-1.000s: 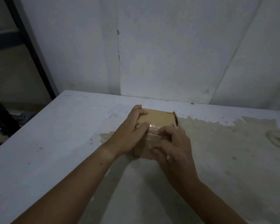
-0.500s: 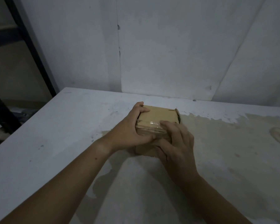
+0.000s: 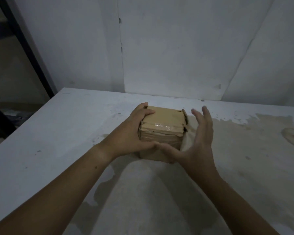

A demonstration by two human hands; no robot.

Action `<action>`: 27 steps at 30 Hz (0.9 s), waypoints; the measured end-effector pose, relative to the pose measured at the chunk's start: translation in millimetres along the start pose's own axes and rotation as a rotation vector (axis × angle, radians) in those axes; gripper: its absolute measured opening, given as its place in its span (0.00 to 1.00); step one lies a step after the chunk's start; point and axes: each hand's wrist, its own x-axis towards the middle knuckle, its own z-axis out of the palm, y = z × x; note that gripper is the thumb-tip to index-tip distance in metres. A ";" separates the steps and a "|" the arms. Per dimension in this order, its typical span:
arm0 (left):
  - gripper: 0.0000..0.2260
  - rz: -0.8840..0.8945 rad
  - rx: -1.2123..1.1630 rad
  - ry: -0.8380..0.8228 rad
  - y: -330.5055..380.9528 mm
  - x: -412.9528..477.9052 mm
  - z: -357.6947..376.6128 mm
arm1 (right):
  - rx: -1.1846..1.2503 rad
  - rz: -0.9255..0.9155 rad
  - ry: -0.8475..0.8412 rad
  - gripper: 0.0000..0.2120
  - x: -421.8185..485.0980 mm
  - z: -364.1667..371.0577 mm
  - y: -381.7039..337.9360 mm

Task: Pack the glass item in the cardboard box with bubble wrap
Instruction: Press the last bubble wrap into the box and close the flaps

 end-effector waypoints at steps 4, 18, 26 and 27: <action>0.41 0.015 0.013 0.013 0.2 0.6 -0.2 | 0.210 0.219 -0.301 0.68 22.4 -2.3 8.8; 0.45 0.012 0.071 -0.025 5.6 0.8 -6.7 | 0.128 0.091 -0.242 0.60 20.2 0.0 21.3; 0.35 -0.078 -0.236 0.051 11.3 -16.8 2.6 | 0.015 -0.137 0.111 0.21 4.4 -10.0 25.3; 0.29 -0.087 -0.263 0.058 12.0 -18.6 4.0 | -0.014 -0.157 0.121 0.19 3.9 -10.4 26.4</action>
